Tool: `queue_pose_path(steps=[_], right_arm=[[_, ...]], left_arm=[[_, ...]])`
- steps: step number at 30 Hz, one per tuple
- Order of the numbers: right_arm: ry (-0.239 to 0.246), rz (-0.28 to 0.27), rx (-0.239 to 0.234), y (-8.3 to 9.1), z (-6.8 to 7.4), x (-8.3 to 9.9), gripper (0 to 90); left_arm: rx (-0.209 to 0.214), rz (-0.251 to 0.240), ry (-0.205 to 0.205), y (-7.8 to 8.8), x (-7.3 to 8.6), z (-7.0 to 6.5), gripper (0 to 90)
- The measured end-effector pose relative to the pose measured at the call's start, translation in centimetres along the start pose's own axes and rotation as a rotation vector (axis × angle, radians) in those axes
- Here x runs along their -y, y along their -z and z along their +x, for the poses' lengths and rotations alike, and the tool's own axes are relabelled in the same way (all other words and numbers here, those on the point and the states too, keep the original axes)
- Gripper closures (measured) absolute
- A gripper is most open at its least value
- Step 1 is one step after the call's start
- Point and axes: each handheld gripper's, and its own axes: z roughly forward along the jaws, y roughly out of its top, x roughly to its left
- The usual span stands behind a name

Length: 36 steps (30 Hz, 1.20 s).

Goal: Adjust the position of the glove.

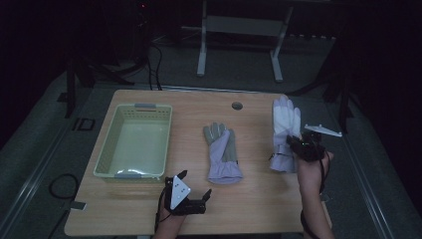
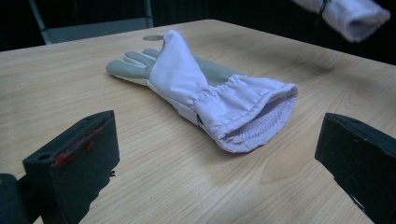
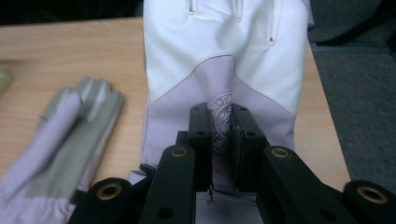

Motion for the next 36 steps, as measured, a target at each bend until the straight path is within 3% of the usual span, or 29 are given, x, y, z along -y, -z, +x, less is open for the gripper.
queue_pose_path(steps=[10, 15, 20, 25, 28, 31, 34, 36], right_arm=[[-0.014, 0.13, 0.044, -4.5, -0.4, 4.8, 80.5], [-0.025, 0.159, 0.048, -6.0, -0.8, 5.4, 79.6], [0.013, 0.171, 0.042, -6.7, -0.7, 5.6, 77.4], [0.023, 0.158, 0.018, -6.5, -0.9, 5.3, 67.1], [0.06, 0.155, -0.014, -5.9, -1.1, 4.5, 58.0], [0.164, 0.164, -0.038, -5.5, -1.2, 3.4, 55.7], [0.208, 0.188, -0.105, -5.4, -1.9, 2.6, 54.7], [0.218, 0.211, -0.117, -5.5, -2.2, 2.3, 52.8]], left_arm=[[-0.003, 0.0, -0.007, 0.0, 0.0, -0.1, 0.0], [-0.005, -0.002, -0.002, 0.0, 0.0, 0.0, 0.0], [-0.004, -0.001, -0.008, 0.0, 0.0, -0.1, 0.0], [-0.004, -0.001, -0.009, 0.0, 0.0, -0.1, 0.0], [-0.003, -0.003, -0.002, 0.0, 0.0, 0.0, 0.0], [-0.003, -0.002, 0.0, 0.0, 0.0, 0.0, 0.0], [-0.003, -0.002, -0.006, 0.0, 0.0, -0.1, 0.0], [-0.006, 0.0, -0.008, 0.0, 0.0, -0.1, 0.0]])
